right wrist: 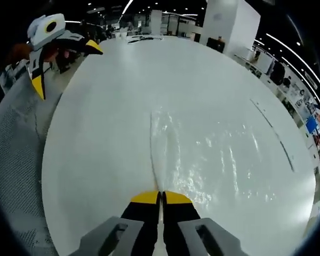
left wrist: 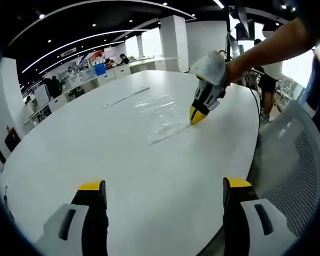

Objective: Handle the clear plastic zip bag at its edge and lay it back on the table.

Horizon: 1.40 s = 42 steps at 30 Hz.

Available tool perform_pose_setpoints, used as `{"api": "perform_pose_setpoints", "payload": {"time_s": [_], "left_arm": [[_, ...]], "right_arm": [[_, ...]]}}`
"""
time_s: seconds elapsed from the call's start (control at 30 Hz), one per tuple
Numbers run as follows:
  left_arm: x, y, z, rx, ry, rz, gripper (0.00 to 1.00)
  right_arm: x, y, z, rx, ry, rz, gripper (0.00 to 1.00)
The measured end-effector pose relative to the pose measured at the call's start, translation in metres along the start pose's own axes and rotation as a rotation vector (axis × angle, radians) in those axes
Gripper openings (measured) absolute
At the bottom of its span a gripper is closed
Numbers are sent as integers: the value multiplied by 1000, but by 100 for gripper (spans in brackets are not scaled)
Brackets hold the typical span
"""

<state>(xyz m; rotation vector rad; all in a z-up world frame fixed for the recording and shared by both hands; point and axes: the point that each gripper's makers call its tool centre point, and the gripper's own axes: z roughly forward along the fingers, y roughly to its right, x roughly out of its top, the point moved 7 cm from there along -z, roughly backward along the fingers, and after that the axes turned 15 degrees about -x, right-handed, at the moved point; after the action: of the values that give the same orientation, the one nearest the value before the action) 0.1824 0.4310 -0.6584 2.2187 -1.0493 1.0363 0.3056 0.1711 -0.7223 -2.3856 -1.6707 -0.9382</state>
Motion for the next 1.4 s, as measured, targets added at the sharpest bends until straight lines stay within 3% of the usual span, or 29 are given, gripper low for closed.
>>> {"api": "perform_pose_setpoints", "payload": {"time_s": [0.1, 0.3, 0.77, 1.13, 1.4], "left_arm": [[1, -3, 1, 2, 16, -16, 88], [2, -4, 2, -4, 9, -1, 87], [3, -3, 7, -26, -3, 28, 86], [10, 0, 12, -53, -26, 78, 83], [16, 5, 15, -67, -36, 101, 80]], "right_arm": [[1, -2, -1, 0, 8, -58, 0], [6, -13, -7, 20, 11, -61, 0], [18, -25, -17, 67, 49, -244, 0], [34, -31, -34, 54, 83, -421, 0], [34, -33, -41, 37, 98, -491, 0]]}}
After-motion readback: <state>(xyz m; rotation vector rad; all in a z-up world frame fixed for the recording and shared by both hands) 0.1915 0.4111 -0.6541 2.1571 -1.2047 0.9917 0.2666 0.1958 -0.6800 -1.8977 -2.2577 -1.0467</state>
